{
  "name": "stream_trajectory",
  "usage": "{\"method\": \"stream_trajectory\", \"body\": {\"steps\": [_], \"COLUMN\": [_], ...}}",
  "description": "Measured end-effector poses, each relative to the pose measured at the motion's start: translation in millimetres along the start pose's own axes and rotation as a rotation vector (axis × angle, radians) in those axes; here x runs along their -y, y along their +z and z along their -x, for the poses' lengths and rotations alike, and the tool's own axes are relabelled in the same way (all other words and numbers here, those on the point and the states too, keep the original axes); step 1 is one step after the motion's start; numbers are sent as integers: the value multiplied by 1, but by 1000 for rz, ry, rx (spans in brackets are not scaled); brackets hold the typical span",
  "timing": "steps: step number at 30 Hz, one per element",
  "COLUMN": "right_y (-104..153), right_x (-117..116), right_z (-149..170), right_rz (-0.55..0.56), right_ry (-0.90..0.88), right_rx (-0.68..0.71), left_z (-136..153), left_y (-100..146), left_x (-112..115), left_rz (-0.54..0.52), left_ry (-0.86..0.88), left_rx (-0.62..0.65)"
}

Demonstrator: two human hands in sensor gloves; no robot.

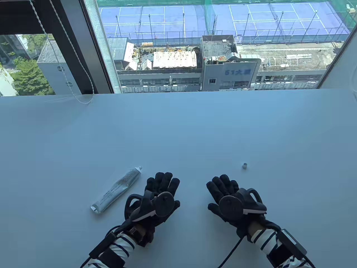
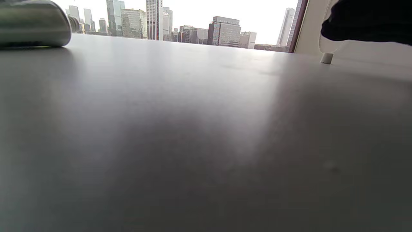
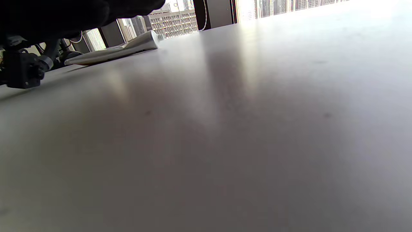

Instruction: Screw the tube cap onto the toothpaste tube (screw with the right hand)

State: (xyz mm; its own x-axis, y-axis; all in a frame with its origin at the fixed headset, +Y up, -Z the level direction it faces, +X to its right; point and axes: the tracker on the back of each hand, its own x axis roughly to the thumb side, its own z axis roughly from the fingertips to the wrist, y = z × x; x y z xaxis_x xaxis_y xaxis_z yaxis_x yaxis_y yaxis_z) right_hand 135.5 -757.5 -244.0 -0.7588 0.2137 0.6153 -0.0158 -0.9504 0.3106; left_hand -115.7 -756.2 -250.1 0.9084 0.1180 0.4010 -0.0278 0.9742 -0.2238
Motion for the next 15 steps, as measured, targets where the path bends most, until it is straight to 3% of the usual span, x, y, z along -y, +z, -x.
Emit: {"method": "stream_trajectory", "body": {"steps": [8, 12, 15], "right_y": [2, 4, 5], "right_x": [0, 3, 4], "right_z": [3, 6, 7], "right_rz": [12, 27, 36], "right_ry": [-25, -42, -38], "right_rx": [-12, -17, -16], "left_z": [7, 33, 64], "left_y": [1, 4, 5], "left_x": [-10, -32, -37], "left_rz": [-32, -111, -85], "left_ry": [10, -13, -91], "left_rx": [-28, -162, -328]}}
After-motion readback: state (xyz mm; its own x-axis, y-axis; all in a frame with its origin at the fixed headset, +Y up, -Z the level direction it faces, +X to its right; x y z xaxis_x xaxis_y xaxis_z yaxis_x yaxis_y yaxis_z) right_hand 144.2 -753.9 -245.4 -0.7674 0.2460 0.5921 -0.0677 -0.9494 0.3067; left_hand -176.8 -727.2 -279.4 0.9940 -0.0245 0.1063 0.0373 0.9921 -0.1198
